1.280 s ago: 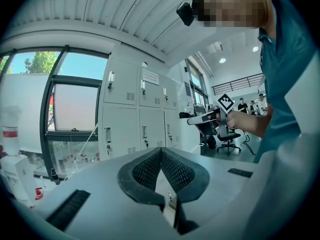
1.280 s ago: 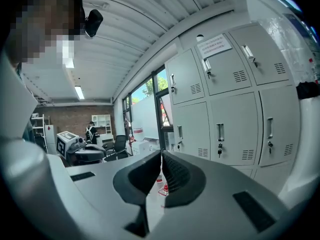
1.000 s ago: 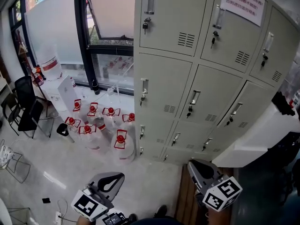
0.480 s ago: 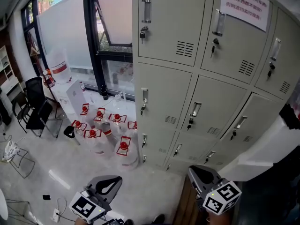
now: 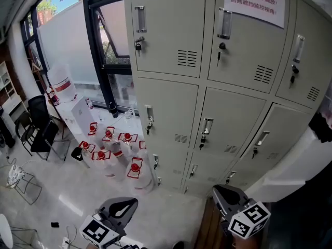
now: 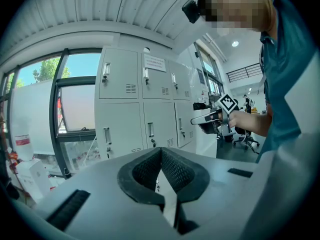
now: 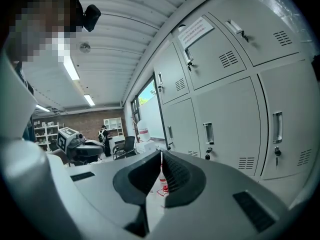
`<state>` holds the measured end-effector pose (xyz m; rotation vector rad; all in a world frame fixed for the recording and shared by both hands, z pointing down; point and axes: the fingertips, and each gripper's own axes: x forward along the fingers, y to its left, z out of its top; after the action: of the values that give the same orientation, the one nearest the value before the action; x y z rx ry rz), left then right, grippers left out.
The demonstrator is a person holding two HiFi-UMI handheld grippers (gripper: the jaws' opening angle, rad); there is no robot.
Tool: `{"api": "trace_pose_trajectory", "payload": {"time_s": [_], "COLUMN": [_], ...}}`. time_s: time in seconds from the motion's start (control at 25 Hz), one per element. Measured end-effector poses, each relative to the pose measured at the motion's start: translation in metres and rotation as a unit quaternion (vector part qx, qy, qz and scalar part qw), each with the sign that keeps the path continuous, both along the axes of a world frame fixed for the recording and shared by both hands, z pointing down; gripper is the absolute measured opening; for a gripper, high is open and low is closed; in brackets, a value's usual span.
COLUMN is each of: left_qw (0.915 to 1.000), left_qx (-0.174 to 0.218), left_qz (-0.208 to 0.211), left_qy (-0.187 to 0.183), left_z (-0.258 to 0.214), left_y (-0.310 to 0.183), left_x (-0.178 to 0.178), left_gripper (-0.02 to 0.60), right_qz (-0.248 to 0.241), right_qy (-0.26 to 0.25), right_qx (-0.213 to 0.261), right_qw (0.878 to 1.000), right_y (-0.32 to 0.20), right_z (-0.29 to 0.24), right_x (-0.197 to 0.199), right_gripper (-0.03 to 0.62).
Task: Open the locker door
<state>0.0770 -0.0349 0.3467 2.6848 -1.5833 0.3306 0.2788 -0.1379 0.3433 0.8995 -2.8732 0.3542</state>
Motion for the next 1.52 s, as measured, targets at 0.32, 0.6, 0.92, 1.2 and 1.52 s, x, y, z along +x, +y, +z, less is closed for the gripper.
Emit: {"api": "trace_pose_trajectory", "payload": {"time_s": [0.32,0.6,0.92,1.2,1.52], "left_qw": [0.9999,0.9985,0.9951,0.9914,0.9892], "left_qx": [0.011,0.037,0.028,0.028,0.036], "left_qz": [0.004,0.035,0.092,0.126,0.139], "left_qy": [-0.003,0.019,0.024,0.023,0.029], "left_z": [-0.003,-0.009,-0.010,-0.011,-0.012], "left_y": [-0.024,-0.056,-0.099,-0.118,-0.122], "left_x": [0.003,-0.024,-0.062,-0.097,-0.138], "left_gripper": [0.017,0.017,0.017,0.017,0.017], "right_qz": [0.008,0.057,0.132,0.168,0.185], "right_qy": [-0.006,-0.002,0.008,0.009,0.016], "right_qx": [-0.010,0.005,0.010,0.012,0.014], "right_qw": [1.000,0.998,0.991,0.986,0.982], "right_y": [-0.015,-0.024,-0.031,-0.034,-0.031], "right_z": [0.012,0.009,-0.006,-0.010,-0.013], "right_x": [0.005,-0.010,-0.026,-0.057,-0.094], "right_gripper": [0.037,0.037,0.037,0.037,0.037]}}
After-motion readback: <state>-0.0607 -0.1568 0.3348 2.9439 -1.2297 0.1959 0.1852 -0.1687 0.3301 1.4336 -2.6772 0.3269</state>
